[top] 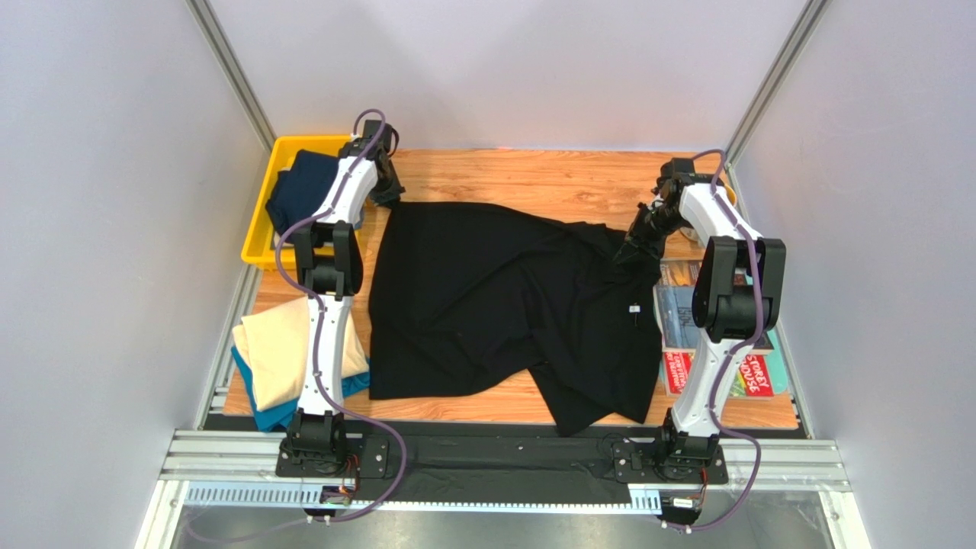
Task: Fold and stack the t-shirts
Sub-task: Fold the tshirt
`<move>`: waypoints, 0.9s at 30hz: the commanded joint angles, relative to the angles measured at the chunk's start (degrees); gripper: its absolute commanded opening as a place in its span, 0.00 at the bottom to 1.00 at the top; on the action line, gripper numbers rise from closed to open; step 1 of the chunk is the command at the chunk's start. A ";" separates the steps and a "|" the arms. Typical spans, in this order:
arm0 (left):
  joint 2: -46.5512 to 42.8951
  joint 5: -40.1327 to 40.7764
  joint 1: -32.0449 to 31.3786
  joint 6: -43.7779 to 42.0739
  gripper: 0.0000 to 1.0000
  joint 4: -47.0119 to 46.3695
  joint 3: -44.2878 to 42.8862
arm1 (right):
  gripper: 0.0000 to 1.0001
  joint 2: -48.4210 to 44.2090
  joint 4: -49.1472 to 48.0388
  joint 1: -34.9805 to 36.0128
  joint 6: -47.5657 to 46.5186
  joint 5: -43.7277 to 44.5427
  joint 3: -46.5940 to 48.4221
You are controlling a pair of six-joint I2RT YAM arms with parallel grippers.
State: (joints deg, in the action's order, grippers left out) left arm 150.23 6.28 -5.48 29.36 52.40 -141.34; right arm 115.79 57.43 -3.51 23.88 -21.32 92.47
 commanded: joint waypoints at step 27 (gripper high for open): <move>-14.26 -5.93 0.47 -7.92 0.00 -4.68 8.62 | 0.00 10.06 4.36 -0.36 -2.78 9.63 28.29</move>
State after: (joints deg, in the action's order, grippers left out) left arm 140.97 1.39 -5.17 22.63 49.65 -132.79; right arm 123.85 60.90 -3.55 22.44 -13.47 114.89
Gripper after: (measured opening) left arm 0.007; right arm 0.007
